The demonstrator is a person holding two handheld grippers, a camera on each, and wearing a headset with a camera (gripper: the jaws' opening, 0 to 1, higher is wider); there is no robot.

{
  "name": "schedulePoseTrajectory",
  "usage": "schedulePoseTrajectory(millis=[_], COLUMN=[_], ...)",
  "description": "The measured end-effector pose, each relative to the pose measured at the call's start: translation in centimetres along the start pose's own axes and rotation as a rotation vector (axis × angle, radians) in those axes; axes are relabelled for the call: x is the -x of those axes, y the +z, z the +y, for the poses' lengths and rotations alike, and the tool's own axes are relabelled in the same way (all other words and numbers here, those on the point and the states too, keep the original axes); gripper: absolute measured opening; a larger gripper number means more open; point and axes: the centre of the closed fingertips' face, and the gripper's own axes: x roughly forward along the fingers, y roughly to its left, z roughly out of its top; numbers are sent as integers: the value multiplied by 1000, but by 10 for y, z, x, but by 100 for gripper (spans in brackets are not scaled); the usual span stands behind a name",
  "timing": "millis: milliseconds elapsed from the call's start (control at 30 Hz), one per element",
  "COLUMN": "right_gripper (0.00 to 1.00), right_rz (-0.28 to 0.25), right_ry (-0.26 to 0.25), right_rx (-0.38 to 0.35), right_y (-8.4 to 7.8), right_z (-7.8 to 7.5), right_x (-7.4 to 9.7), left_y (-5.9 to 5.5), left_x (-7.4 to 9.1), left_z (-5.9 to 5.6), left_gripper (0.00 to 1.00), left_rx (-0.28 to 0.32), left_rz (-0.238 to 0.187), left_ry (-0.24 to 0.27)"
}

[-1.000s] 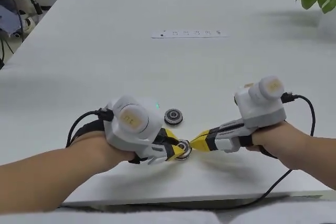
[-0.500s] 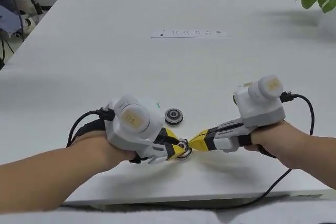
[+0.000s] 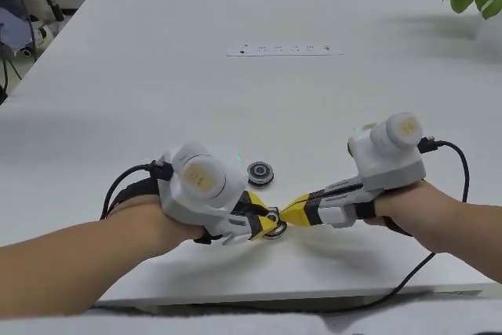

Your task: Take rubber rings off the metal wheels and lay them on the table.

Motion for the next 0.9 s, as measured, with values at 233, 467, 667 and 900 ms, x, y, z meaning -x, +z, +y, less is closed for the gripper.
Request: schedulePoseTrajectory(millis=[233, 467, 667, 900], right_gripper=[0, 0, 0, 0], right_rz=[-3, -6, -11, -13], right_ry=[5, 10, 14, 16], right_rx=[1, -3, -8, -10], right_y=[0, 1, 3, 3], right_z=[0, 1, 7, 10], right_x=[0, -1, -2, -4], left_y=[0, 0, 0, 0], left_x=[0, 0, 0, 0], left_z=[0, 0, 0, 0], left_gripper=[7, 7, 7, 7], left_rx=[-2, -4, -4, -4], left_rz=[1, 2, 2, 3], left_ry=[0, 0, 1, 2])
